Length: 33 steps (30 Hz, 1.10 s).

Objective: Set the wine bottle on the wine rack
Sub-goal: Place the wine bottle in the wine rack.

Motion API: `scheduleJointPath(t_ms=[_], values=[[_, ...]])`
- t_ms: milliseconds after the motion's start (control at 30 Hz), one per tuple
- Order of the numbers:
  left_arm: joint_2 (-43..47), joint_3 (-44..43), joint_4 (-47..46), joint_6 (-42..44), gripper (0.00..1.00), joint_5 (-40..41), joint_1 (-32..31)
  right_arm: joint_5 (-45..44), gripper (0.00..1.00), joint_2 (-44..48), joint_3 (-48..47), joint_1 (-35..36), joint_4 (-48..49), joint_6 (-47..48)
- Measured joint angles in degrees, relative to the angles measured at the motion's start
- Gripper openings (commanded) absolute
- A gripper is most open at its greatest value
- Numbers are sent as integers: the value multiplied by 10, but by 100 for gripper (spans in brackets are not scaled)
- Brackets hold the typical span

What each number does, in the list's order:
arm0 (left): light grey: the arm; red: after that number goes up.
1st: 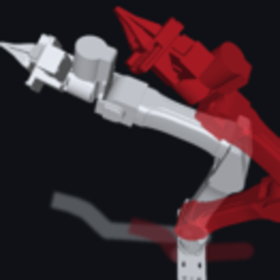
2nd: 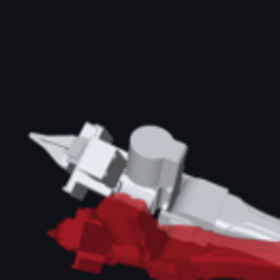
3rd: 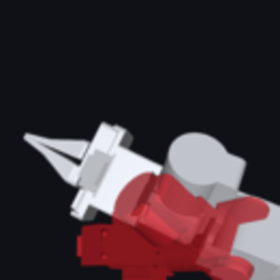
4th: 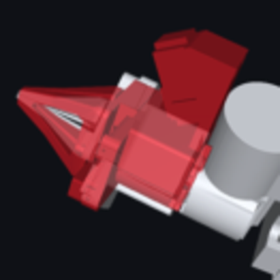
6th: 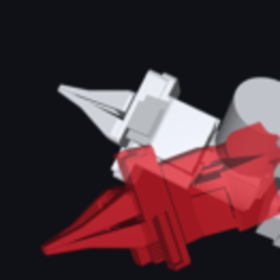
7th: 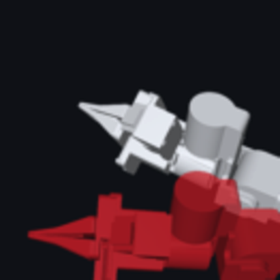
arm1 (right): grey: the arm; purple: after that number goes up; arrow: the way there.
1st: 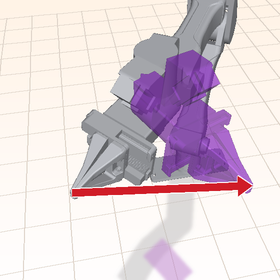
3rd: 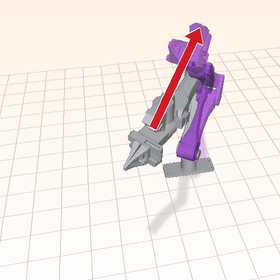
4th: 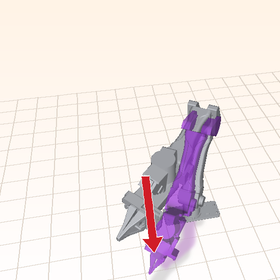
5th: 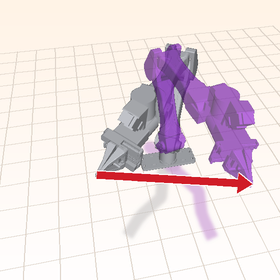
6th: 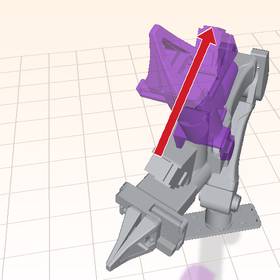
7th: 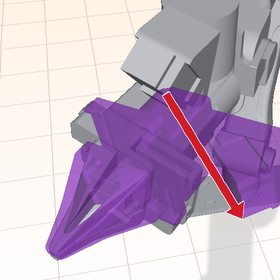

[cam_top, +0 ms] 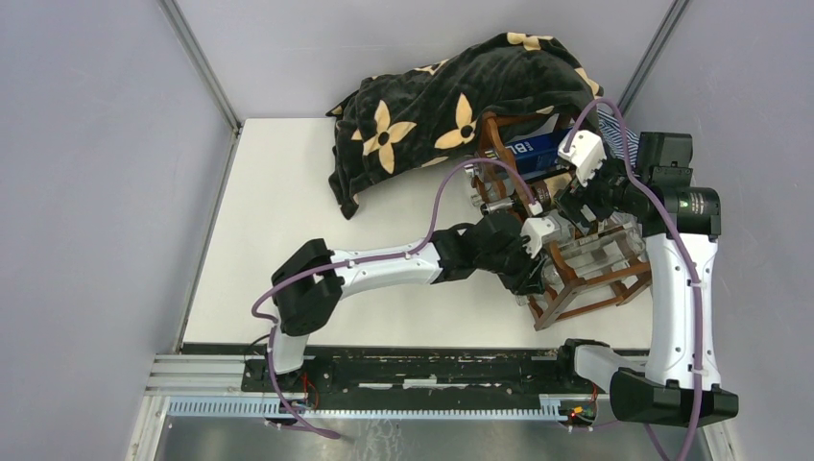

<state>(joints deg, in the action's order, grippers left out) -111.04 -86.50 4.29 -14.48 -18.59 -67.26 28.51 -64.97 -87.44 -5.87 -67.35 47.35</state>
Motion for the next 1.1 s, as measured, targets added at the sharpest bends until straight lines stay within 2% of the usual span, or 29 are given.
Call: scheduleJointPath(t_ms=[133,567,1100], values=[[-9,-14,-1,0,17,0,0,13,88,0,9,-2,8,-7],[-30,-28,2,-2,24,-16,1,41,87,4,58,-2,42,-27],[-38,-40,16,-8,51,-26,2,49,87,16,76,-5,68,-30]])
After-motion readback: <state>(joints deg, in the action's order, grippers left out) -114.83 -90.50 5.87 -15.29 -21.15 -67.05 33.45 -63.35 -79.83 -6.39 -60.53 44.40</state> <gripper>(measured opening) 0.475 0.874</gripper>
